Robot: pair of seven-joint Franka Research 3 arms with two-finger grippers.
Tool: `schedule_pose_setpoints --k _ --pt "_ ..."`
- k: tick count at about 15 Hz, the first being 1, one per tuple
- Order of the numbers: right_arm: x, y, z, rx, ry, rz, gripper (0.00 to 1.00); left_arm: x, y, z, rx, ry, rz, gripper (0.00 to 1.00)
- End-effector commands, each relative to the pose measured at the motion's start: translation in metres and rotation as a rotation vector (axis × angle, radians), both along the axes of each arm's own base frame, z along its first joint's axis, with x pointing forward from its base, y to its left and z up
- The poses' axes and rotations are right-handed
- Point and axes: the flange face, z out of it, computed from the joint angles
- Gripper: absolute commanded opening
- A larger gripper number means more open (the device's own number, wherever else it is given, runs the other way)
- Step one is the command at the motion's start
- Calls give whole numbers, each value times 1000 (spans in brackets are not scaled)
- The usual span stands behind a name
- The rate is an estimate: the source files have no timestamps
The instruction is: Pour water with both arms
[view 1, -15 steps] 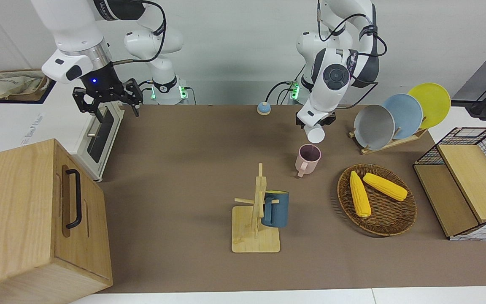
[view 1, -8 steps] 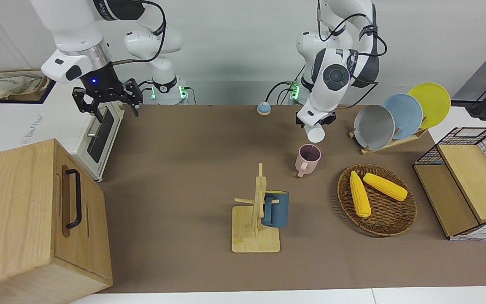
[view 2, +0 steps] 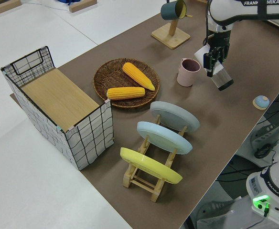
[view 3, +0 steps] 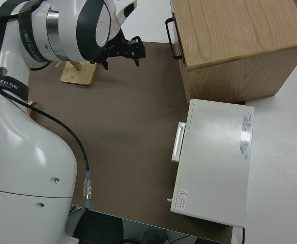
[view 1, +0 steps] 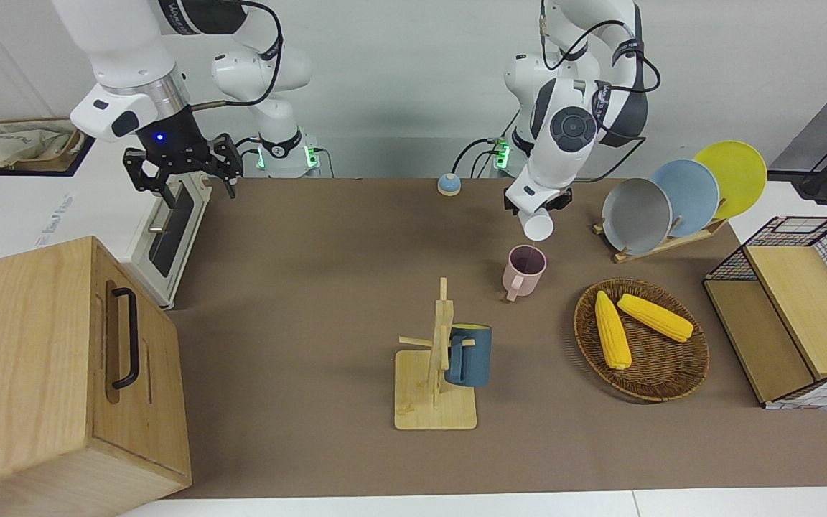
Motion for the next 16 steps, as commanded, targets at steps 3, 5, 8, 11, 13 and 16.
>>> schedule_pose_setpoints --k 3,5,8,11,13,16 --pt "-3 -1 3 3 9 -14 985 4 -3 21 32 18 -23 0" --pt "-3 -1 3 3 9 -14 985 4 -3 21 34 24 -25 0" --pt "-3 -1 3 3 9 -14 985 6 -7 12 35 42 -31 0" --pt "-3 -1 3 3 9 -14 985 9 -8 6 35 53 -33 0" --pt "-3 -1 2 3 10 -14 985 9 -8 6 35 54 -32 0" --pt "-3 -1 3 3 9 -14 985 10 -9 3 34 59 -33 0"
